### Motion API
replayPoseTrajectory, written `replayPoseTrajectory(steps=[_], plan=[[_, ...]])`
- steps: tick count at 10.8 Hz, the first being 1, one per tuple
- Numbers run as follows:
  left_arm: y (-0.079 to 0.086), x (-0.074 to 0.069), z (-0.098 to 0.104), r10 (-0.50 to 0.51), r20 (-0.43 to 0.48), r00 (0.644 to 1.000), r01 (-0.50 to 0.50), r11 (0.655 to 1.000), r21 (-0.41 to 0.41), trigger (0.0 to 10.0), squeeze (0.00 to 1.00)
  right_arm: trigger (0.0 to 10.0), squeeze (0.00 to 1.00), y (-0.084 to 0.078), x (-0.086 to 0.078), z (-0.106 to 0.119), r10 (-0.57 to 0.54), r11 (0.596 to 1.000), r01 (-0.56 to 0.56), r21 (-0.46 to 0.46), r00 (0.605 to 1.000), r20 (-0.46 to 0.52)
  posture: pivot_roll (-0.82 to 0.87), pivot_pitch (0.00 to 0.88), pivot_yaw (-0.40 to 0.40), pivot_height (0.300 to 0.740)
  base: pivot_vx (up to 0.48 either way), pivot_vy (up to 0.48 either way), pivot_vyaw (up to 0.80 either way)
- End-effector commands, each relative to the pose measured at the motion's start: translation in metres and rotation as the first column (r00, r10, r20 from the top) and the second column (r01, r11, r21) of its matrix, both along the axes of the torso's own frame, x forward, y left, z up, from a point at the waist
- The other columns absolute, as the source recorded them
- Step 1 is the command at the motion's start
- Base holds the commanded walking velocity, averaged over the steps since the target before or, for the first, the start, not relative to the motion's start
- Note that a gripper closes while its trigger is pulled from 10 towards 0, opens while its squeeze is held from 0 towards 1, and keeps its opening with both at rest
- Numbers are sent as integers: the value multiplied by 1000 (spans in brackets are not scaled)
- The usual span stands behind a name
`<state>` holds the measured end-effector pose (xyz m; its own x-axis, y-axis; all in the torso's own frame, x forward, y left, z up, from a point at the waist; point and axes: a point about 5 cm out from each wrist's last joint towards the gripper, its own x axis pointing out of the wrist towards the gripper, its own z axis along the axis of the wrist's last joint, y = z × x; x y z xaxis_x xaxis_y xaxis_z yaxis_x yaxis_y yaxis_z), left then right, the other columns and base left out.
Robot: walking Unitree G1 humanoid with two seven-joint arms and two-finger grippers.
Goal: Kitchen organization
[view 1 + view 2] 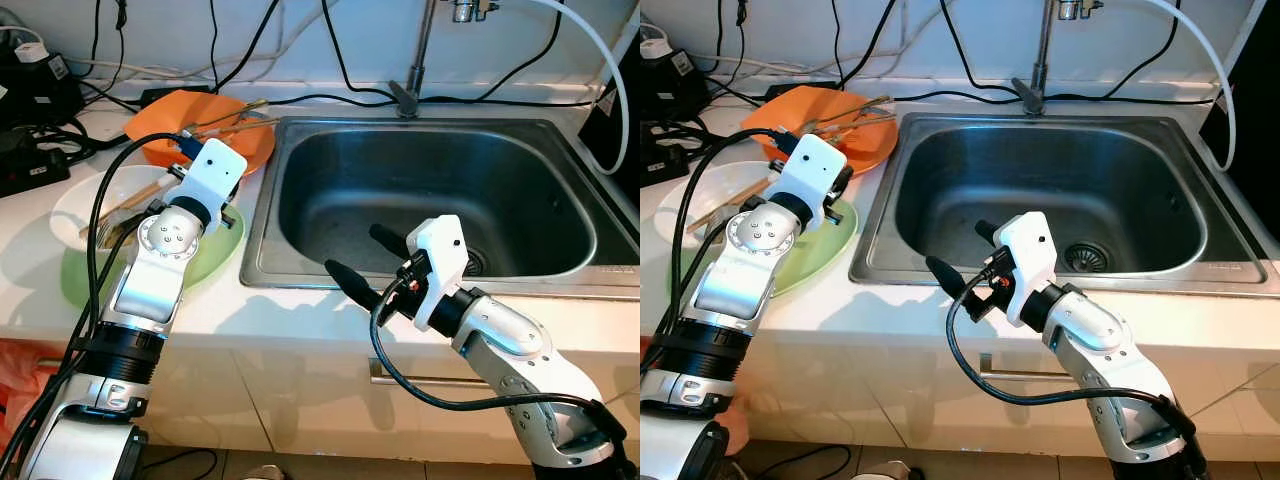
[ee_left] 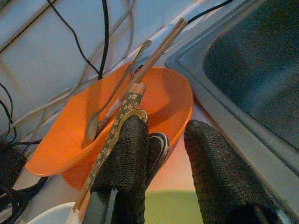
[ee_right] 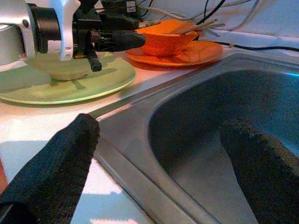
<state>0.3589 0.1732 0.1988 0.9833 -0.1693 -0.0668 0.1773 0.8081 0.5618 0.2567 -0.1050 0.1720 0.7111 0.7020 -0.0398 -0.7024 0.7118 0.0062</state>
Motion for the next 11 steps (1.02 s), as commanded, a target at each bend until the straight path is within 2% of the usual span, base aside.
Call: replayPoseTrajectory(steps=[1,9,11], plan=[[-1,-1,0,-9,-10,1000,9,1000,-1,0,0,10000,0,-1,-1,2,11,1000,-11,6,1000,-3,110,32,42,740,0,0,0],[-7,-9,22,-9,104,995,9,1000,-8,0,0,10000,0,-1,0,-1,9,1000,-9,2,1000,2,112,27,30,740,0,0,0],[-8,-11,25,-7,113,994,10,999,-30,0,0,10000,0,0,1,-2,10,1000,-10,1,1000,2,112,24,28,740,0,0,0]])
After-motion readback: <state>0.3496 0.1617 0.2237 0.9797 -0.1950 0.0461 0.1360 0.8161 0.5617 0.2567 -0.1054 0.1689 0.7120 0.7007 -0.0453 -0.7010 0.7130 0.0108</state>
